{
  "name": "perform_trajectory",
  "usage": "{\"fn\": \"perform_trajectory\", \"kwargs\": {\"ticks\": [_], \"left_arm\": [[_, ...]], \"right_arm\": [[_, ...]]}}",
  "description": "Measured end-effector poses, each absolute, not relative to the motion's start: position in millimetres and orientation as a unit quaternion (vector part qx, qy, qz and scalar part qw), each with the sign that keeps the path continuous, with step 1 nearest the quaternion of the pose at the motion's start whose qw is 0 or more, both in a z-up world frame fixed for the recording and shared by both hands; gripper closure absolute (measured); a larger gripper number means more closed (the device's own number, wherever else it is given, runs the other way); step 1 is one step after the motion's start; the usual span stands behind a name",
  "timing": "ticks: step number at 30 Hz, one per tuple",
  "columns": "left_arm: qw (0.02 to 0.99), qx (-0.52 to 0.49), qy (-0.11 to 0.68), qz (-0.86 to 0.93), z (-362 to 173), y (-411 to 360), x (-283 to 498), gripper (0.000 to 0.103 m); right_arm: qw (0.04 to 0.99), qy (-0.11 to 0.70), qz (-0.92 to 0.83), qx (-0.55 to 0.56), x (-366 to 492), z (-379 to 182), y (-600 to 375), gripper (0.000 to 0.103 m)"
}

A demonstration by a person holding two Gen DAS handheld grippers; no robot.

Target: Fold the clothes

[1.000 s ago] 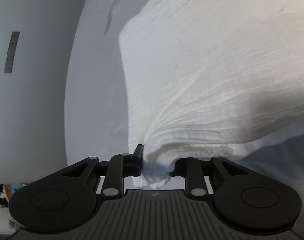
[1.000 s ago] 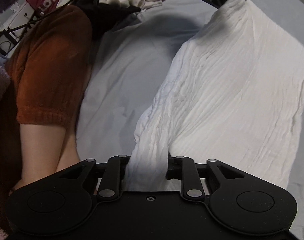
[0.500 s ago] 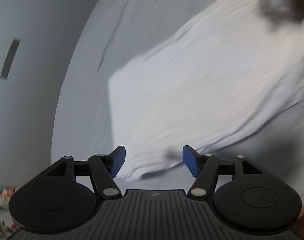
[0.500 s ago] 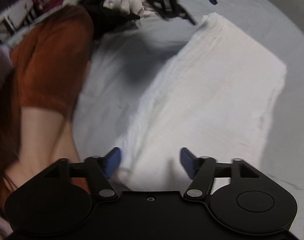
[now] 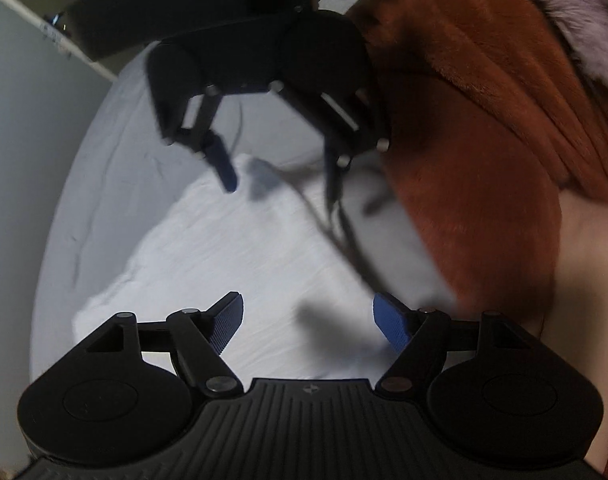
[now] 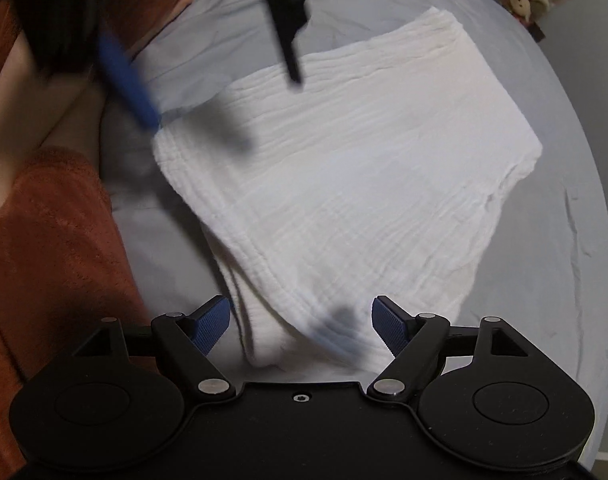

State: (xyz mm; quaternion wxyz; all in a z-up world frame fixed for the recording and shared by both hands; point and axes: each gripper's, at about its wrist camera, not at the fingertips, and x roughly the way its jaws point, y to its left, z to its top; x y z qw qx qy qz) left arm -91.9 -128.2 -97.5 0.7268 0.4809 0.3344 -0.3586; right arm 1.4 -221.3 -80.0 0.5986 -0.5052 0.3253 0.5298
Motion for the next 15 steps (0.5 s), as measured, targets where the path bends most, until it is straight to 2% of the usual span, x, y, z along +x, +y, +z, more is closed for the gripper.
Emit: {"fn": "perform_trajectory", "kwargs": {"ticks": [6,15], "left_arm": [[0.752,0.43,0.387,-0.315,-119.9,-154.1,-71.8,0.032],[0.768,0.421,0.392,-0.281,-128.7,-158.6,-58.0,0.033]], "right_arm": [[0.608,0.327,0.539,-0.483,8.4,-97.4,-220.0,0.027],[0.604,0.341,0.536,-0.481,27.9,-119.2,-208.6,0.026]]}}
